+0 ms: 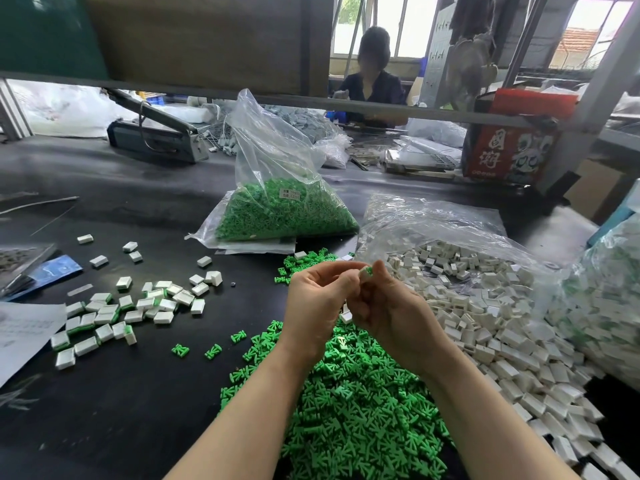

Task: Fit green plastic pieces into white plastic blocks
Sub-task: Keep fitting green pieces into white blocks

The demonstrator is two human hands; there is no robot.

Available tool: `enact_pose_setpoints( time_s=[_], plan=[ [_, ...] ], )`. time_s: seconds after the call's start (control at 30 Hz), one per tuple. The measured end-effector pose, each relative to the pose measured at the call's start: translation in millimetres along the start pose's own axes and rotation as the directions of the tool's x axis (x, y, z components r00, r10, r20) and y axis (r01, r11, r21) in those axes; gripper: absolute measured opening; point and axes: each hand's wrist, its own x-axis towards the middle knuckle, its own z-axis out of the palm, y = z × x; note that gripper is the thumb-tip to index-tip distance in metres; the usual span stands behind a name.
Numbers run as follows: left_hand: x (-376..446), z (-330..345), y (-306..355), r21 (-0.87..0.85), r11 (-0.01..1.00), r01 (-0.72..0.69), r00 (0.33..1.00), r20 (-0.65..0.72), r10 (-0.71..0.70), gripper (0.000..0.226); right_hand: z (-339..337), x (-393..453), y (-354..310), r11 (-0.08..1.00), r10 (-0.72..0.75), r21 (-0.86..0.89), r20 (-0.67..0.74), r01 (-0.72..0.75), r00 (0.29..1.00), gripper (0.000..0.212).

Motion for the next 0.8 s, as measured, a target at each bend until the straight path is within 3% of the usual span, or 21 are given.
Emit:
enact_pose_setpoints(
  time_s=[0.1,0.27,0.43,0.67,0.8],
  plan=[
    [-0.8,0.7,2.8,0.021,0.999,-0.026,0.999,0.020,0.025,0.012,0.6,-0.1,-2.0,0.999,0.021,0.029,0.017,-0.021,1.000,0.046],
    [-2.5,1.5,3.7,0.058,0.997,-0.053,0.998,0.033,0.051,0.015,0.3,0.8,-2.1,0.999,0.031,-0.015,0.023,-0.031,0.999,0.079],
    [-3.1,3.1,6.6,0.052,0.998,-0.036,0.999,0.024,0.035,0.009,-1.0,1.5,-1.0,0.994,-0.040,-0.104,-0.007,0.039,0.999,0.046],
    [-1.2,4.3,4.5,0.040,0.999,0.021,1.000,0.016,-0.022,0.015,-3.3,-0.8,-2.3,0.944,-0.092,-0.320,-0.034,0.076,0.995,0.039],
    [-1.4,5.9,0.7,-0.001,0.999,0.050,0.999,0.000,-0.050,0.012,-4.2,-0.9,1.0,0.939,-0.112,-0.331,-0.056,0.088,0.992,0.034]
  ],
)
